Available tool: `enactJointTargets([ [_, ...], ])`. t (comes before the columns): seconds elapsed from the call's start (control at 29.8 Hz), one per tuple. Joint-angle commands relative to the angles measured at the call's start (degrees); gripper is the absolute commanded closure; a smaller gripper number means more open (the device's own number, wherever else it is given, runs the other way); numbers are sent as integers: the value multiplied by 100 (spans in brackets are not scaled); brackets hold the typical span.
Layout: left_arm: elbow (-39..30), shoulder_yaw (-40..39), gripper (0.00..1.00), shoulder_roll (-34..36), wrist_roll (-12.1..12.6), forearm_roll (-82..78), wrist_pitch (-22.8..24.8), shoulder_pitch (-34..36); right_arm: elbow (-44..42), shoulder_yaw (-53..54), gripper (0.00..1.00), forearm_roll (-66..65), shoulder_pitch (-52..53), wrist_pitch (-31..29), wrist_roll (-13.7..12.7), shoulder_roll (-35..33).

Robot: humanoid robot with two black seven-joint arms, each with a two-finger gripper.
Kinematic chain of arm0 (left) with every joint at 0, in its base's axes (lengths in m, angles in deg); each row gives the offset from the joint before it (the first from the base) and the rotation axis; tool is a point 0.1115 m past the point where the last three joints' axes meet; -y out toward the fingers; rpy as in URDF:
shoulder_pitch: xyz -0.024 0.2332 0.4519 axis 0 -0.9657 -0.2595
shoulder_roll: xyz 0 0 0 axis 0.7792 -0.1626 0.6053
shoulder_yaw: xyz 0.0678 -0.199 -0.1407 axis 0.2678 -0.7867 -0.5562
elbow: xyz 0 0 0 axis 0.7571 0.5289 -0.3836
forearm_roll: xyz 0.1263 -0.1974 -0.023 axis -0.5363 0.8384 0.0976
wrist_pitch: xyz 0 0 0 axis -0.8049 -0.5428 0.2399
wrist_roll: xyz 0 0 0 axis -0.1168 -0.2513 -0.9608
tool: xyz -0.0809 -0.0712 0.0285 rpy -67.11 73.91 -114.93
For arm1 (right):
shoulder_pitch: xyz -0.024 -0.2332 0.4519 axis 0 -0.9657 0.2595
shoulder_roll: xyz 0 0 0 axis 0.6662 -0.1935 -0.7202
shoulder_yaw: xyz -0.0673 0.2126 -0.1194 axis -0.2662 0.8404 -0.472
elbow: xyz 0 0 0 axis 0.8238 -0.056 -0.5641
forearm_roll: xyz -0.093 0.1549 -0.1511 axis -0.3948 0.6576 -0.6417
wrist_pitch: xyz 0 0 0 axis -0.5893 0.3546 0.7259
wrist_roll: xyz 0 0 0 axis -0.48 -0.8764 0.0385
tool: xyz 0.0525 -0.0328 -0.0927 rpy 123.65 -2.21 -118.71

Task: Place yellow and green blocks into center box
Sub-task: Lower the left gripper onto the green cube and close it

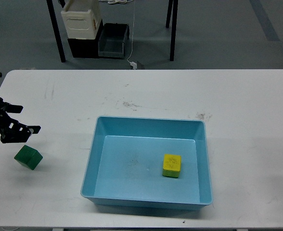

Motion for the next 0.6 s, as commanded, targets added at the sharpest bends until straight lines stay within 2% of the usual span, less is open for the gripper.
enactJointTargets([
  [0.0, 12, 470, 5, -5, 0, -202, 0, 73, 0, 5, 0, 0, -59, 40, 39, 1],
  [0.27, 283, 1094, 4, -163, 0, -202, 0, 99, -9, -30, 0, 0, -164, 128, 48, 36],
  [0.57, 934, 1358, 4, -559, 0, -193, 0, 108, -18, -39, 0, 0, -182, 128, 48, 97],
])
